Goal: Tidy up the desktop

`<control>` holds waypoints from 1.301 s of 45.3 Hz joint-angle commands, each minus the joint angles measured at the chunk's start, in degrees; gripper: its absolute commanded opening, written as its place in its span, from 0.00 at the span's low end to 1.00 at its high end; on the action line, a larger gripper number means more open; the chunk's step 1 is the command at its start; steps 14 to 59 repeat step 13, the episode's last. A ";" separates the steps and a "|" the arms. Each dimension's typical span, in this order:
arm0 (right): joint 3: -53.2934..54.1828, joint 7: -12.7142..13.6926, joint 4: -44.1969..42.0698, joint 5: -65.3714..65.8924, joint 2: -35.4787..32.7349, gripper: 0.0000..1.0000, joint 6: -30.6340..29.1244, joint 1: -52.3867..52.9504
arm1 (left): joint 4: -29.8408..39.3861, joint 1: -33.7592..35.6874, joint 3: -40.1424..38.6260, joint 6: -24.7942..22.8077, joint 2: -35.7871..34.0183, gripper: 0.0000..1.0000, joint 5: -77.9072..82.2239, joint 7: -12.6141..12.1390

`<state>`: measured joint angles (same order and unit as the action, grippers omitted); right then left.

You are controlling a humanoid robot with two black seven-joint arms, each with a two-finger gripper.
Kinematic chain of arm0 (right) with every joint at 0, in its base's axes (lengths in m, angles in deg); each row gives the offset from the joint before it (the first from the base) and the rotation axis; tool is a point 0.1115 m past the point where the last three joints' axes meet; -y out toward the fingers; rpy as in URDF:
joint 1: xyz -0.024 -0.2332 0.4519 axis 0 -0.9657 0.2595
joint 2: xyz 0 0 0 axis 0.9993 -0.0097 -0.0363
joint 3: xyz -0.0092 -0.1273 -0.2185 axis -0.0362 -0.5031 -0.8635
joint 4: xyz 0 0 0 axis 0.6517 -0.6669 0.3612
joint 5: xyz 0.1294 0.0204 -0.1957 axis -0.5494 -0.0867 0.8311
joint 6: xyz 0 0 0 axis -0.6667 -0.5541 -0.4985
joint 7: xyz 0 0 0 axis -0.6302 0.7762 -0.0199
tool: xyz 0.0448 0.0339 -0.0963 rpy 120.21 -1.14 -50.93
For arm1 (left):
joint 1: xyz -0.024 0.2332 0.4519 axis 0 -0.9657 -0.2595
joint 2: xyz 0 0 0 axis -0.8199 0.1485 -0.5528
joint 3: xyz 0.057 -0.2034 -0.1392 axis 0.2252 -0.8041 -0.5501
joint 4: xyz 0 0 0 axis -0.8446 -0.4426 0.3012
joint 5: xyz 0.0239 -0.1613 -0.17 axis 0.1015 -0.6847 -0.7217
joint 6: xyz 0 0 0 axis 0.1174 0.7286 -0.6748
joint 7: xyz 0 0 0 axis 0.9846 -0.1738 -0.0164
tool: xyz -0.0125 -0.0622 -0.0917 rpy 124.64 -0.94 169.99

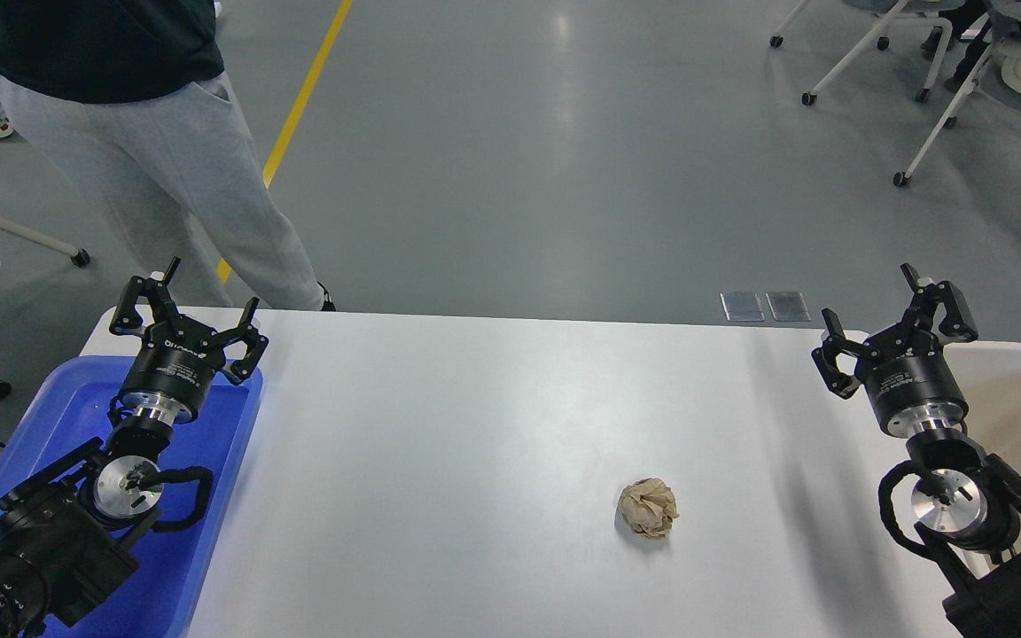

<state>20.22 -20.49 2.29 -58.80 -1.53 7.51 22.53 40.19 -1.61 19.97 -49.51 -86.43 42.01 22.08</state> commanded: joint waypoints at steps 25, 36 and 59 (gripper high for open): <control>0.67 -0.04 0.32 0.30 2.12 0.99 0.49 -0.61 | 0.04 0.00 0.00 0.04 0.00 1.00 0.00 -0.01; 0.67 -0.04 0.32 0.30 2.12 0.99 0.49 -0.61 | 0.04 0.00 0.00 0.04 0.00 1.00 0.00 -0.01; 0.67 -0.04 0.32 0.30 2.12 0.99 0.49 -0.61 | 0.04 0.00 0.00 0.04 0.00 1.00 0.00 -0.01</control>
